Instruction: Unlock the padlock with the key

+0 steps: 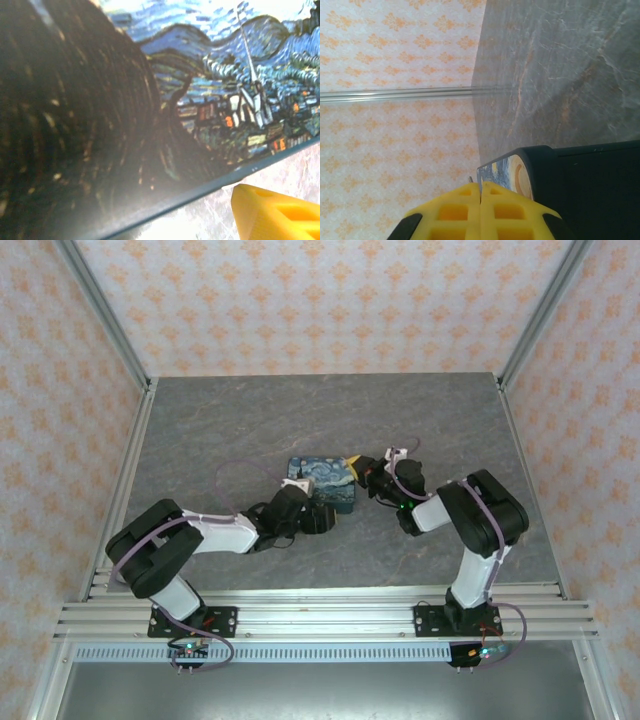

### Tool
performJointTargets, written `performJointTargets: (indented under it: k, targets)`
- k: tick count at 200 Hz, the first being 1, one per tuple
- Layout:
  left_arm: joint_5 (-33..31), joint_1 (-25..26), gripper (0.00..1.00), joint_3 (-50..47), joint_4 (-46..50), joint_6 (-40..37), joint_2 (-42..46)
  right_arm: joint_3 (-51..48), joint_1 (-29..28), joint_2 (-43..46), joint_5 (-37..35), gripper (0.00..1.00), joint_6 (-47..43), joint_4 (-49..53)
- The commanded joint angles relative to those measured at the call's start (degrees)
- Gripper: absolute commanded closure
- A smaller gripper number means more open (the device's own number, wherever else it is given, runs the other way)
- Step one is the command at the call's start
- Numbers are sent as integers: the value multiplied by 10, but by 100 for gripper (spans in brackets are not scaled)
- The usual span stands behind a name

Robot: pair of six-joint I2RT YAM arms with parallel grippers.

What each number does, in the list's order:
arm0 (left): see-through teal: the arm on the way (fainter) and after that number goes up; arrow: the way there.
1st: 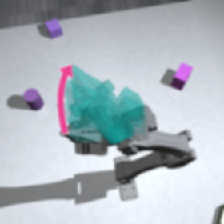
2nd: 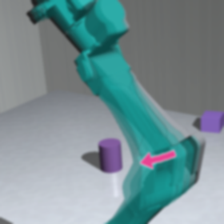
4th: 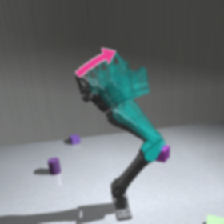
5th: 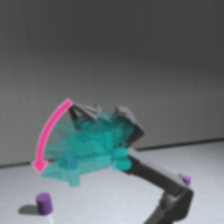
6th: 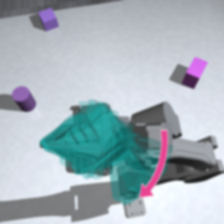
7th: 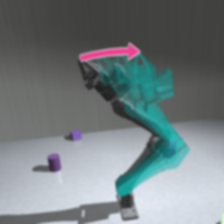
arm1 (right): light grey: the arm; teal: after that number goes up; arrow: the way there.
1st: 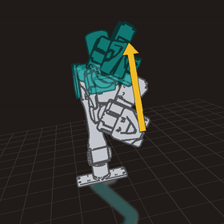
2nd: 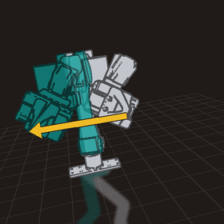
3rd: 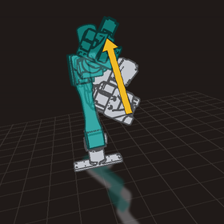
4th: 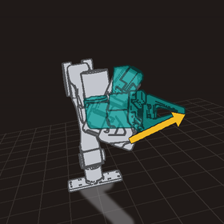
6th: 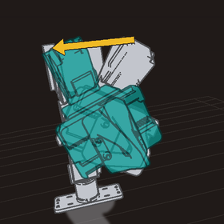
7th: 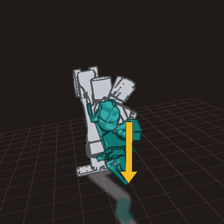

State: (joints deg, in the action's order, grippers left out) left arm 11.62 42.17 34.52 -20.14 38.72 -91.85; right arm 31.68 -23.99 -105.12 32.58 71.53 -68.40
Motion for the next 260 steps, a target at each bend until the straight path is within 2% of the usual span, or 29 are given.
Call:
performJointTargets:
  k: [1, 58, 123, 173, 205, 260]
  targets:
    - [5, -9, 25, 27, 1, -37, -3, 23, -4, -30, 2, 100, 10, -21]
    - [2, -10, 26, 19, 1, -95, -23, 37, -4, -36, 7, 100, 11, -16]
    - [-66, -9, 27, 18, -8, -136, -58, 29, -4, -29, 6, 100, 9, -14]
    - [-29, -9, 28, 36, -34, -143, -75, 31, -5, -26, 8, 100, 4, -3]
    - [15, -10, 29, 25, -90, -107, -57, 32, -4, -28, 8, 100, 2, 0]
    - [34, -19, 29, 11, -174, -26, -67, 34, -5, -27, 7, 100, 1, 5]
